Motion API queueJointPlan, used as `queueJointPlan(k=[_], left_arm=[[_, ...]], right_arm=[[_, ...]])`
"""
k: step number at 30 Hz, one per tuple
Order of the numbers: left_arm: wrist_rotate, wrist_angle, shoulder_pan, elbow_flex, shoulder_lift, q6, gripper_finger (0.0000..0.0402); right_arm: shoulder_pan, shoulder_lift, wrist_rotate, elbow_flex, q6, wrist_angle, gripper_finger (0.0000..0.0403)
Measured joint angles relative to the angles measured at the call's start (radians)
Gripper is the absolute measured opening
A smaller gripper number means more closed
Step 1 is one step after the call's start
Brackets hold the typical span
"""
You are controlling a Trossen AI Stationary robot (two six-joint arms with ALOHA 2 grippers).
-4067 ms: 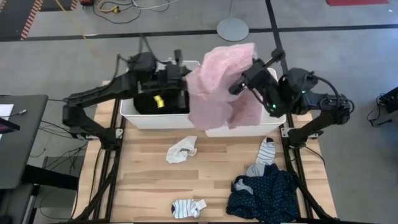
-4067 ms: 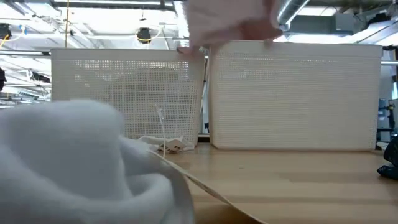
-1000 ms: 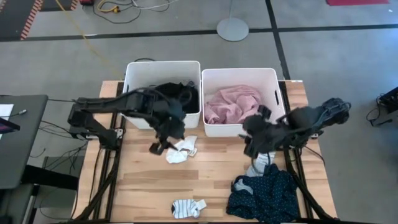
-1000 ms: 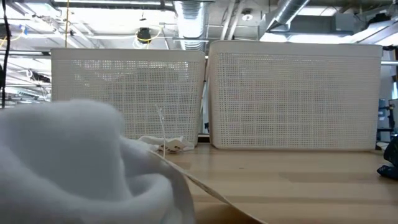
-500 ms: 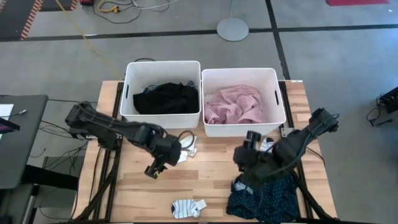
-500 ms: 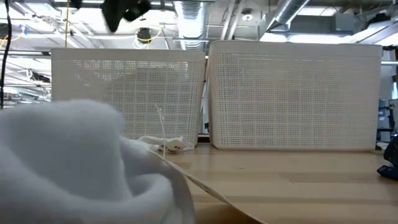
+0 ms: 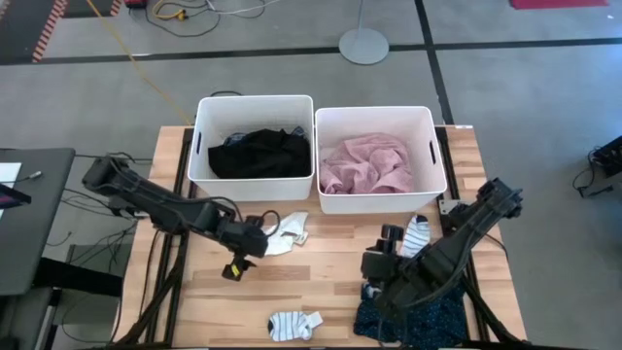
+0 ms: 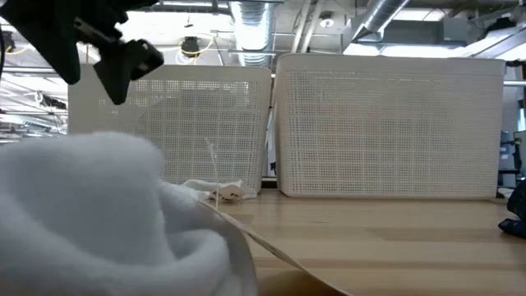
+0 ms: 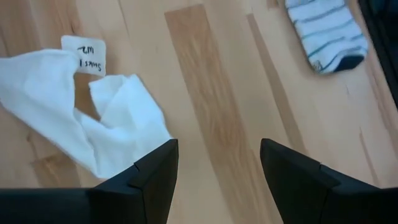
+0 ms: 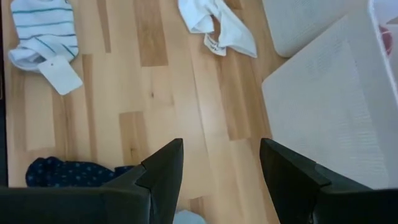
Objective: Sort clothes
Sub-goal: Put the white sock into the right white laundry organizer
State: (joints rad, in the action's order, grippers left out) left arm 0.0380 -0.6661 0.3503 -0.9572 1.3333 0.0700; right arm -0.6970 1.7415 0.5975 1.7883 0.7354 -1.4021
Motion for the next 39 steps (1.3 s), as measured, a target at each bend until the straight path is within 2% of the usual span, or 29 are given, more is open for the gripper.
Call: queueJointPlan(k=[7,15,22,26,39], left_arm=[[0.0,0.2,0.002,0.184,-0.081,0.065,0.0222],[0.0,0.41,0.002,0.32,-0.086,0.103,0.0222],[-0.051,0.447,0.002,0.362,-0.081,0.121,0.0222],[-0.112,0.448,0.002,0.373,-0.068,0.122,0.0222],[-0.236,0.515,0.002,0.372,0.068,0.116,0.0222]], right_arm=[[-0.021,0.032,0.003,0.0,0.024,0.01,0.0227],[-0.023,0.05,0.003,0.0,0.02,0.026,0.0227],[-0.023,0.051,0.003,0.0,0.019,0.027,0.0227],[-0.023,0.051,0.004,0.0,0.017,0.033,0.0227],[-0.023,0.051,0.006,0.0,0.016,0.051,0.0227]])
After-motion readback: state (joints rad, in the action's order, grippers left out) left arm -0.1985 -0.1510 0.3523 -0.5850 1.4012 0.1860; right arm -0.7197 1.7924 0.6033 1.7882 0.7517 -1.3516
